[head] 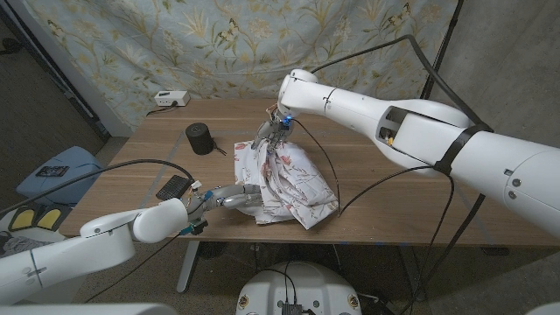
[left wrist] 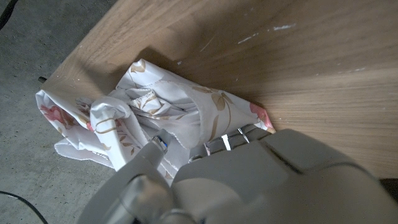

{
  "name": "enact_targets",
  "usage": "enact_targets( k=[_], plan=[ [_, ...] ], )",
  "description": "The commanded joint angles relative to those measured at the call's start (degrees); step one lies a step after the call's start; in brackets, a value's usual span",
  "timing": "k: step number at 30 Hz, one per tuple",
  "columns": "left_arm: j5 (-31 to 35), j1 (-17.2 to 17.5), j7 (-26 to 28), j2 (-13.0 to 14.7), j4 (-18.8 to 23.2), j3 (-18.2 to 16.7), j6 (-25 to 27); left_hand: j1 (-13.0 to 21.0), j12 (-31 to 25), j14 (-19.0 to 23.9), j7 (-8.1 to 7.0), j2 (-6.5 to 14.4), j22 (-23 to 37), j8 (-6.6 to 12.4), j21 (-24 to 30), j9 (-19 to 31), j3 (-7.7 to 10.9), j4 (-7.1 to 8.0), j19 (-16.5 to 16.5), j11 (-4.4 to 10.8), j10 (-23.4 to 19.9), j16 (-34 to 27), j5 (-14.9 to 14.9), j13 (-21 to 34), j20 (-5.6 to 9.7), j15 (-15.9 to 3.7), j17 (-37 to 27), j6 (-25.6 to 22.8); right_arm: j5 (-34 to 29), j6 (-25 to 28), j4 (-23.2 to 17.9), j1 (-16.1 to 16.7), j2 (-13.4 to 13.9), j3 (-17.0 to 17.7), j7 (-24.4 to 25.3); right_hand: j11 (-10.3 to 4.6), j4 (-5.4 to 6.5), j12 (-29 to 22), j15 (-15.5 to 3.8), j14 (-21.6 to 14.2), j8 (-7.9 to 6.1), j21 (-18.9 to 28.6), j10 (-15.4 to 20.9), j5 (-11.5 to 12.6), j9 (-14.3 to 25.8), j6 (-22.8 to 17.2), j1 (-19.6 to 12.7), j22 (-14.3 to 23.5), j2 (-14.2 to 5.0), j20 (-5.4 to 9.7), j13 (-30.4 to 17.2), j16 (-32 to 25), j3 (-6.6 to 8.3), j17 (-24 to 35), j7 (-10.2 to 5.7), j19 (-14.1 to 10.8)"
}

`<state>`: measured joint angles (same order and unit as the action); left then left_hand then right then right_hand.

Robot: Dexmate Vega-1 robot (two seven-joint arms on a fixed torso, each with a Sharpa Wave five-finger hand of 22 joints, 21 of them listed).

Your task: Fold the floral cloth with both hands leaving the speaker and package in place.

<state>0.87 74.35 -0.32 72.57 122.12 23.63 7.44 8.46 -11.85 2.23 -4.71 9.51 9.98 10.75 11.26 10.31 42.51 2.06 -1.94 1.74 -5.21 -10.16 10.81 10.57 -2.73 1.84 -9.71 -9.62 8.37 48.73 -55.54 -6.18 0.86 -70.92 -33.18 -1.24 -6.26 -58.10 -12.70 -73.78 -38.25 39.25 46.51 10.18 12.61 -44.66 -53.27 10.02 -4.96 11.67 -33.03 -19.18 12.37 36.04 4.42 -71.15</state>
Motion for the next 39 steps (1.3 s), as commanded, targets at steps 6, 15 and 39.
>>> enact_targets(
  k=[6, 15, 39],
  plan=[
    [-0.4, 0.0, 0.1, -0.3, -0.1, -0.3, -0.6, 0.7, 0.1, -0.1, -0.22, 0.2, 0.3, -0.15, 0.5, 0.1, -0.01, -0.12, -0.1, -0.02, 0.2, -0.2, 0.0, 0.3, -0.62, 0.18, -0.3, -0.2, 1.4, -1.1, 1.7, 2.4, -0.8, 1.8, 1.6, 1.55, 0.07, 4.6, -0.37, 1.8, 1.87, -0.9, -0.8, 0.2, -0.5, 1.4, 1.9, 0.1, -0.24, 0.34, 5.2, 3.4, 0.96, -2.5, 0.30, 0.7],
    [-0.5, 0.2, 0.1, -0.3, 0.0, -0.4, -0.7, 0.8, 0.1, -0.1, -0.27, 0.2, 0.3, -0.15, 0.5, 0.1, -0.03, -0.18, -0.1, 0.04, 0.2, -0.2, 0.0, 0.3, -0.59, 0.14, -0.3, -0.2, 2.2, -2.9, 3.7, 3.2, -1.4, 2.8, 1.6, 3.89, 0.22, 11.5, 0.41, 4.4, 4.34, -2.3, -5.0, 0.3, -1.1, 3.5, 4.2, 0.1, -0.06, -0.07, 10.2, 7.4, 1.55, -7.3, 0.47, 1.8],
    [-7.8, 2.6, 2.5, -1.9, 1.5, -5.9, -8.2, 2.0, -0.3, 1.0, 0.00, 0.3, 0.3, 0.30, 1.1, 0.1, 0.09, -1.31, -2.0, 0.03, -1.0, -0.4, 0.0, 0.3, -0.71, -0.01, -0.1, -1.8, -2.2, -19.0, 32.4, 1.4, -12.5, 5.7, -0.1, 4.41, 0.11, 18.1, 2.80, 10.2, 7.34, -4.2, -8.1, 0.3, -1.5, 6.4, 6.3, 0.1, 0.31, -0.93, 14.6, 8.8, 1.98, -11.4, -0.08, 4.4]
  ],
)
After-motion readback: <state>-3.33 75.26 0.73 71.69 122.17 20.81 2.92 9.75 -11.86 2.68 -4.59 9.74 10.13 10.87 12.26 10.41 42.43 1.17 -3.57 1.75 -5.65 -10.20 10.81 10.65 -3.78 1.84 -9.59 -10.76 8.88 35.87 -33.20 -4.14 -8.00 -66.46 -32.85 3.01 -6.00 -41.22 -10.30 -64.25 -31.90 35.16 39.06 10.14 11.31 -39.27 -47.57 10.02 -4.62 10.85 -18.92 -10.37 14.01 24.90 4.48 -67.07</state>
